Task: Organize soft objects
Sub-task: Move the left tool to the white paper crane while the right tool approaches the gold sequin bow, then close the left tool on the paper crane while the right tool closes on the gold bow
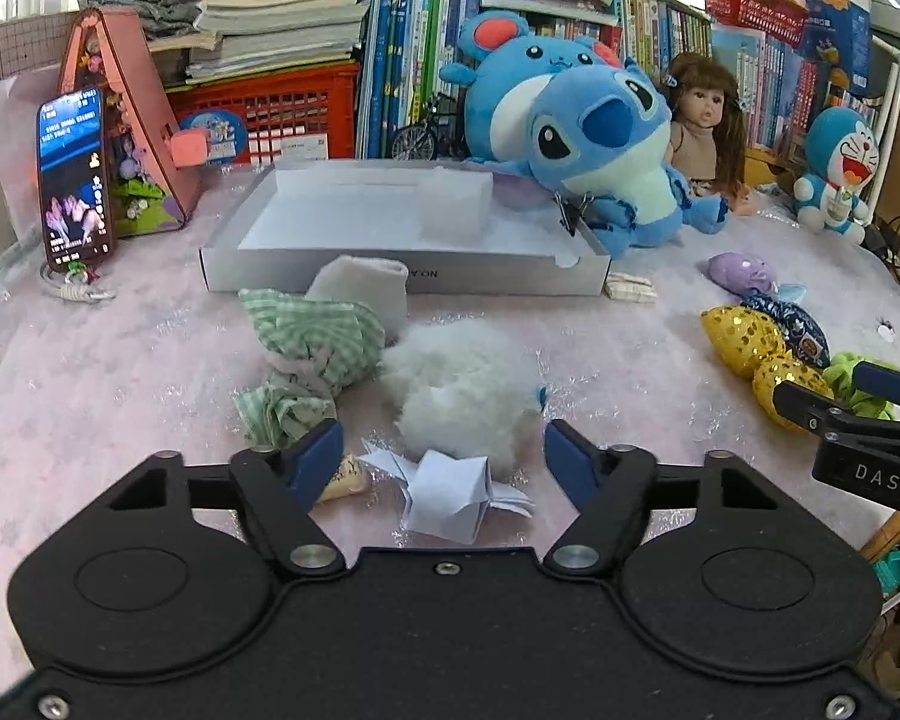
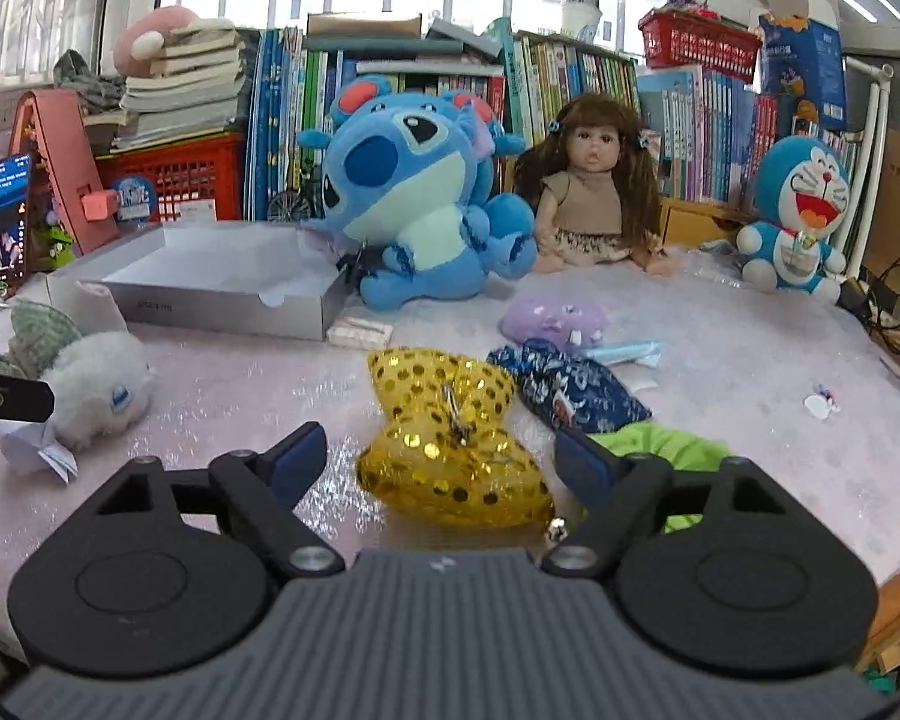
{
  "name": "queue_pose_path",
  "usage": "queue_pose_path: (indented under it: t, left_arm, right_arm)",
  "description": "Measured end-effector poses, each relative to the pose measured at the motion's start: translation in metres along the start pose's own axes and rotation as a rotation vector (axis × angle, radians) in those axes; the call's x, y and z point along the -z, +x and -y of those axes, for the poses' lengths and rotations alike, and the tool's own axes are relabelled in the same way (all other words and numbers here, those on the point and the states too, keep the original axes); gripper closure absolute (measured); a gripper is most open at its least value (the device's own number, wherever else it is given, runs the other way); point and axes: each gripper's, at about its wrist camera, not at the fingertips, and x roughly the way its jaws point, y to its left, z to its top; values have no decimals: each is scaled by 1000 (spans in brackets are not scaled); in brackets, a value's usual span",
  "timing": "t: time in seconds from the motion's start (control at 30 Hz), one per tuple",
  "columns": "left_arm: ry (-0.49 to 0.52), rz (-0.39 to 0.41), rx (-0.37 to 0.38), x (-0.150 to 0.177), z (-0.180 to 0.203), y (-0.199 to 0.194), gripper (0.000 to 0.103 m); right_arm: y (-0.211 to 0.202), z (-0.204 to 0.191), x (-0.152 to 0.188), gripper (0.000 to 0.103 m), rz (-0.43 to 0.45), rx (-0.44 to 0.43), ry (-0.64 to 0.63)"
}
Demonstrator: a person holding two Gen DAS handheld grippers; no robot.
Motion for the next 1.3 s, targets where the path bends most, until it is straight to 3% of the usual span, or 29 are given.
queue_pose_path:
  t: [0.5,0.67,1.07,1.2,1.3]
  left_arm:
    - [-9,-36,11,5,0,15,47]
    - [-6,-49,30,6,0,19,60]
    - [-4,-58,19,14,1,15,59]
    - [33,-37,-13,18,6,7,46]
    - [51,-21,-24,20,7,2,47]
  right_arm:
    - [10,-1,-3,21,-25,15,-8]
    - [16,2,2,24,-55,15,10]
    - [21,1,9,24,-71,36,-4]
    - [20,0,10,23,-62,42,-15]
    - [20,0,9,23,-62,41,-16]
